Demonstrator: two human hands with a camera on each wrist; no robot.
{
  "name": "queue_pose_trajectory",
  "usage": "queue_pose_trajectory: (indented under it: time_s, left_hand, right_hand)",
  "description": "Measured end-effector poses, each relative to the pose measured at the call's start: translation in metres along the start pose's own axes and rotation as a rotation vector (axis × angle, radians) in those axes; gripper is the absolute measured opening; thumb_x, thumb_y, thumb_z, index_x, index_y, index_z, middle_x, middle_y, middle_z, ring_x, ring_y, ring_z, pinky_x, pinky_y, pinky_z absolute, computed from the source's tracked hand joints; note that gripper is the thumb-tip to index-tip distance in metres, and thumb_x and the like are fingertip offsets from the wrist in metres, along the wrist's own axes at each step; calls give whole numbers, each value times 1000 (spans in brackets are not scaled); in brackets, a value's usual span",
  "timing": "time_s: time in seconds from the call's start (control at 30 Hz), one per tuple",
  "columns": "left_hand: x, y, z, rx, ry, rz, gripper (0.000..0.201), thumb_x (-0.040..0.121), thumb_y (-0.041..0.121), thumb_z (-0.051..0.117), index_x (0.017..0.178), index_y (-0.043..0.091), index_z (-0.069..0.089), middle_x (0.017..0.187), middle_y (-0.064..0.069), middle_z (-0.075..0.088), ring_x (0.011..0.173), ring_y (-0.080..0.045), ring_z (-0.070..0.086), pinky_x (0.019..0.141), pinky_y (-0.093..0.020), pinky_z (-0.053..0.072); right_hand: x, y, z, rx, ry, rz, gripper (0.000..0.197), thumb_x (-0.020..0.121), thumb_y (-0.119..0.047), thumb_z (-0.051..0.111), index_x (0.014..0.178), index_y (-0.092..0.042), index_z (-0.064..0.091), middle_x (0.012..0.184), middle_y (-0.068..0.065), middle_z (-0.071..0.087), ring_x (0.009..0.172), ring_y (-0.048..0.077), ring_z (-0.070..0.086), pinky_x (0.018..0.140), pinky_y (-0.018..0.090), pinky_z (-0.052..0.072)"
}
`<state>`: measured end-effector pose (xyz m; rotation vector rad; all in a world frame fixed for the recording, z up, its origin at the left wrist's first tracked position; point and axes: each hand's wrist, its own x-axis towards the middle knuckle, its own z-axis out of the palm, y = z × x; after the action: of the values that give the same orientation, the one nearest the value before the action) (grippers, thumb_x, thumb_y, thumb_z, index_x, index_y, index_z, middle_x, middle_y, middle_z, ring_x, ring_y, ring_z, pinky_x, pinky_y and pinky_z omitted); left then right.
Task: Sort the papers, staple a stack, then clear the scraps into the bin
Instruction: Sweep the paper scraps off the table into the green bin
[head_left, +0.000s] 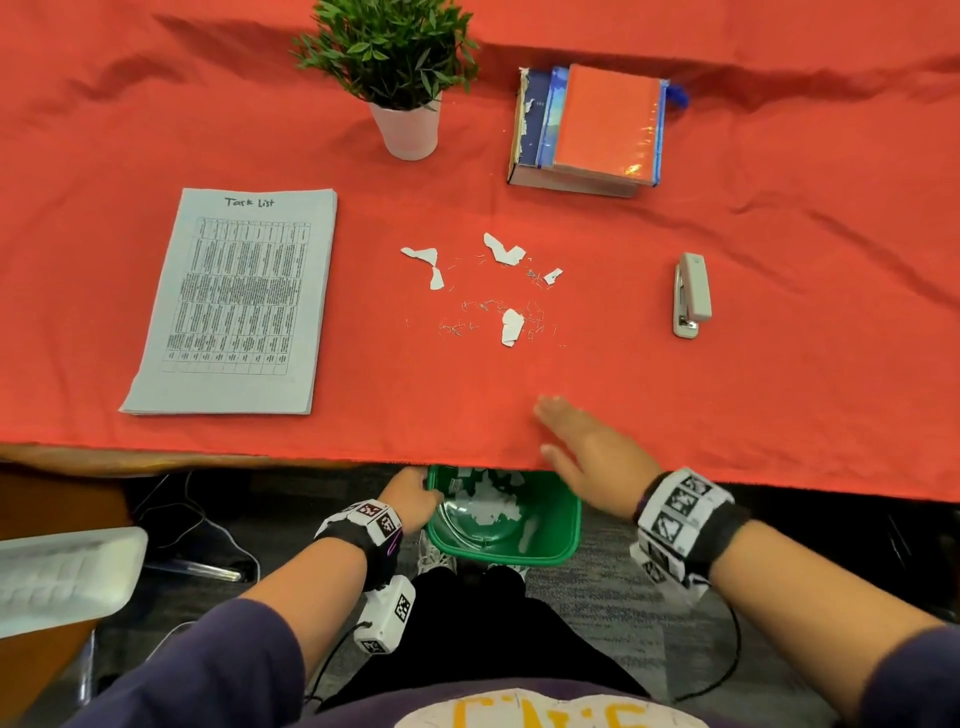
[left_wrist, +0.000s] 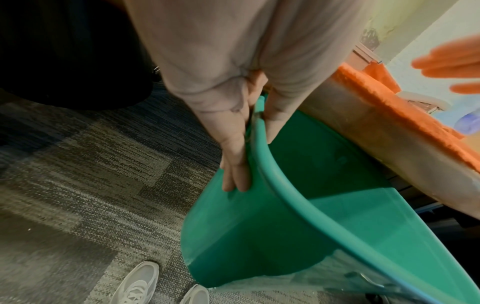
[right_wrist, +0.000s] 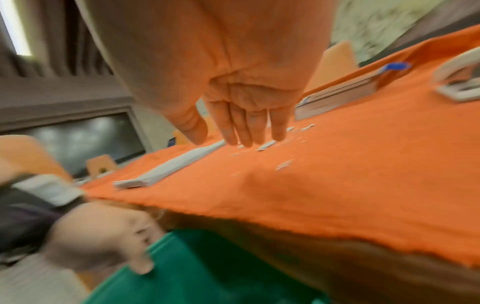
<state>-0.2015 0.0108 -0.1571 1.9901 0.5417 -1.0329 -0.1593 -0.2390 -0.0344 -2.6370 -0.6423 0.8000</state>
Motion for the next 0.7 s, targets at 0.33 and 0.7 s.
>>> queue_pose_trajectory:
  time_s: [0.33, 0.7]
  left_hand:
    - [6, -8, -4, -29, -33, -35, 48, 90, 17, 57, 135, 1, 48, 92, -17, 70, 74, -22, 59, 69, -30, 45]
    - [1, -4, -4, -41, -16, 41, 15, 92, 10, 56, 106, 9, 62, 109, -26, 67, 84, -25, 61, 79, -34, 50]
  right_hand:
    - [-16, 2, 45, -159, -364, -154, 89, 94, -66, 28, 149, -16, -22, 154, 2, -31, 144, 17, -24, 122, 39, -2]
    - [121, 57, -69, -142, -11, -10, 76, 98, -48, 35, 153, -10, -1, 161, 8, -9, 149, 23, -6, 121, 47, 10]
